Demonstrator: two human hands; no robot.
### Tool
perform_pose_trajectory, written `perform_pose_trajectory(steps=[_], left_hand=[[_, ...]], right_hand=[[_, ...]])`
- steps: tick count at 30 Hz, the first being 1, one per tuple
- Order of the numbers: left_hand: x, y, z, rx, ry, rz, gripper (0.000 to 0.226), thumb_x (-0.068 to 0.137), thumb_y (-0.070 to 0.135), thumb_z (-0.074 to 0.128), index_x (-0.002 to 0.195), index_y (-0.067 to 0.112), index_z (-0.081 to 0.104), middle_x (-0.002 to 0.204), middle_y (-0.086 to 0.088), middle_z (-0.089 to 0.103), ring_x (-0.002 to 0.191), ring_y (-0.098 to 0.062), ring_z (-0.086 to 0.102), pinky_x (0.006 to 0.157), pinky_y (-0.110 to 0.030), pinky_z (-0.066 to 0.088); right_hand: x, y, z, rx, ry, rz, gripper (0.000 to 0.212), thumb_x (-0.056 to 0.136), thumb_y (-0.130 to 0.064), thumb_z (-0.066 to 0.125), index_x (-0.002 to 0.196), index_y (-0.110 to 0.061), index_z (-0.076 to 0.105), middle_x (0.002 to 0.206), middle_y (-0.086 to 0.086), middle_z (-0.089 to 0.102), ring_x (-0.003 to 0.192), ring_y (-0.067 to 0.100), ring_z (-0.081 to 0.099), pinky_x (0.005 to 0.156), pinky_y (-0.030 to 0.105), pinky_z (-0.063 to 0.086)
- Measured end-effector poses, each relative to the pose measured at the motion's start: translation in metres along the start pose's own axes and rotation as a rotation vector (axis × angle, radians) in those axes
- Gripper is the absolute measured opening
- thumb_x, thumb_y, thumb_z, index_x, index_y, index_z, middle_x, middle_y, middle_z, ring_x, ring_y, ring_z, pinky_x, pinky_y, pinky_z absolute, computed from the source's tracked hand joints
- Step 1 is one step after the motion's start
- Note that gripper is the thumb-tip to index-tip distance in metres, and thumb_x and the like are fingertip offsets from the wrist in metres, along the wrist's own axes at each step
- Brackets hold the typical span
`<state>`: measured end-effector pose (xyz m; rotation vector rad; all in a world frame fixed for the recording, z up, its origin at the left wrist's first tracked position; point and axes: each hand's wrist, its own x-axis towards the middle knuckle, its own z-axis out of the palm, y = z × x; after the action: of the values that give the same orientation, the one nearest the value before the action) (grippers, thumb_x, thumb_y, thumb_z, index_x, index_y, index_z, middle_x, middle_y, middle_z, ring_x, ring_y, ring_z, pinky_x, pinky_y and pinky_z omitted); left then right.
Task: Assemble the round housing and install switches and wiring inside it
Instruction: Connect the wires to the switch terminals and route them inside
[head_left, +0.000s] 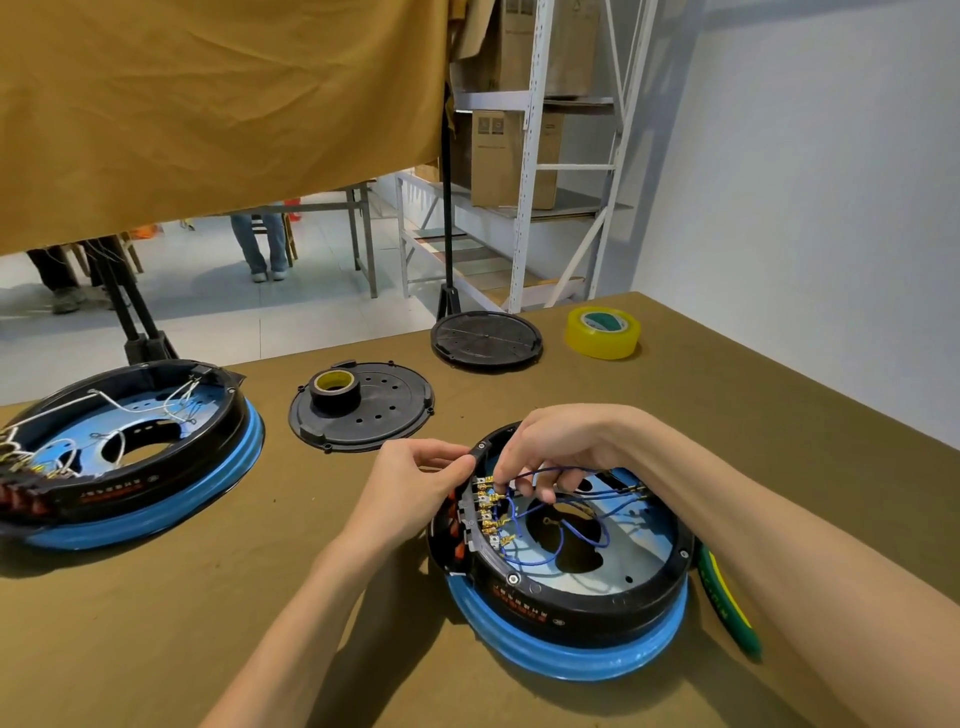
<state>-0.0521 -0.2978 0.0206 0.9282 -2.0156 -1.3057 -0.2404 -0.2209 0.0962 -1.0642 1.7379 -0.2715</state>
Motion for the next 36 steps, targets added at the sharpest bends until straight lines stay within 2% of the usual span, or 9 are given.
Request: perform_pose_trajectory(steps=[6,11,15,19,23,25,29,33,36], left_hand=[[-0.001,0.003,0.0,0.017,0.008,0.006,0.011,0.093,0.029,0.074,0.102,0.027,0.081,0.082,0.014,0.077,0.08,0.006,0.07,0.064,-0.012,0.053],[-0.005,0.007,0.002,0.022,0.018,-0.009,0.013,0.094,0.03,0.074,0.104,0.026,0.082,0.075,0.014,0.076,0.073,0.004,0.07,0.055,-0.011,0.049],[-0.007,0.009,0.002,0.083,0.032,-0.011,0.017,0.094,0.034,0.074,0.108,0.027,0.081,0.087,0.012,0.077,0.081,-0.001,0.072,0.066,-0.022,0.057],[-0.008,0.014,-0.006,0.175,0.056,-0.005,0.01,0.091,0.035,0.077,0.097,0.029,0.082,0.084,0.014,0.076,0.082,0.0,0.071,0.07,-0.022,0.058],[-0.008,0.021,-0.019,0.223,-0.058,-0.068,0.006,0.093,0.027,0.075,0.093,0.025,0.081,0.077,0.011,0.078,0.073,0.001,0.074,0.077,-0.029,0.062],[-0.01,0.025,-0.019,0.264,-0.052,-0.078,0.008,0.094,0.026,0.075,0.091,0.023,0.081,0.075,0.008,0.078,0.071,0.0,0.074,0.077,-0.03,0.063],[-0.015,0.031,-0.015,0.372,0.013,-0.075,0.013,0.094,0.03,0.074,0.087,0.022,0.081,0.076,0.007,0.076,0.075,-0.005,0.072,0.075,-0.031,0.063],[-0.015,0.034,-0.018,0.337,-0.041,-0.12,0.018,0.096,0.029,0.072,0.082,0.02,0.081,0.071,0.007,0.077,0.075,-0.005,0.074,0.079,-0.036,0.064],[-0.016,0.036,-0.019,0.335,-0.077,-0.114,0.02,0.097,0.03,0.07,0.084,0.021,0.082,0.071,0.01,0.077,0.074,-0.002,0.074,0.079,-0.034,0.063]], right_hand=[[0.001,0.001,0.001,0.0,0.008,-0.006,0.014,0.099,-0.02,0.064,0.102,-0.008,0.071,0.07,0.0,0.063,0.054,0.011,0.059,0.037,0.015,0.028],[0.001,-0.002,0.002,-0.012,0.024,-0.003,0.013,0.098,-0.02,0.067,0.1,-0.009,0.074,0.069,-0.001,0.063,0.053,0.01,0.06,0.036,0.015,0.029],[0.001,-0.005,0.005,-0.009,0.093,-0.02,0.012,0.095,-0.017,0.071,0.101,-0.007,0.074,0.073,0.001,0.067,0.055,0.01,0.063,0.038,0.015,0.032],[-0.003,-0.001,0.014,-0.031,0.184,-0.114,0.008,0.096,-0.014,0.07,0.095,-0.006,0.072,0.073,0.004,0.073,0.057,0.013,0.069,0.039,0.016,0.041],[-0.007,0.009,0.028,-0.136,0.312,-0.239,0.01,0.098,-0.015,0.068,0.095,-0.005,0.069,0.069,0.005,0.074,0.054,0.015,0.07,0.04,0.019,0.044],[-0.008,0.013,0.033,-0.174,0.379,-0.291,0.009,0.097,-0.018,0.069,0.096,-0.009,0.068,0.068,0.007,0.074,0.051,0.016,0.068,0.041,0.02,0.045],[-0.01,0.017,0.037,-0.245,0.468,-0.374,0.006,0.096,-0.02,0.072,0.092,-0.016,0.073,0.056,-0.005,0.069,0.048,0.009,0.066,0.049,0.021,0.051],[-0.009,0.018,0.037,-0.327,0.5,-0.444,0.008,0.096,-0.02,0.071,0.096,-0.014,0.077,0.052,-0.02,0.065,0.049,0.003,0.066,0.052,0.015,0.049],[-0.009,0.019,0.034,-0.353,0.496,-0.473,0.009,0.095,-0.019,0.073,0.094,-0.013,0.079,0.063,-0.013,0.067,0.049,0.001,0.063,0.05,0.013,0.046]])
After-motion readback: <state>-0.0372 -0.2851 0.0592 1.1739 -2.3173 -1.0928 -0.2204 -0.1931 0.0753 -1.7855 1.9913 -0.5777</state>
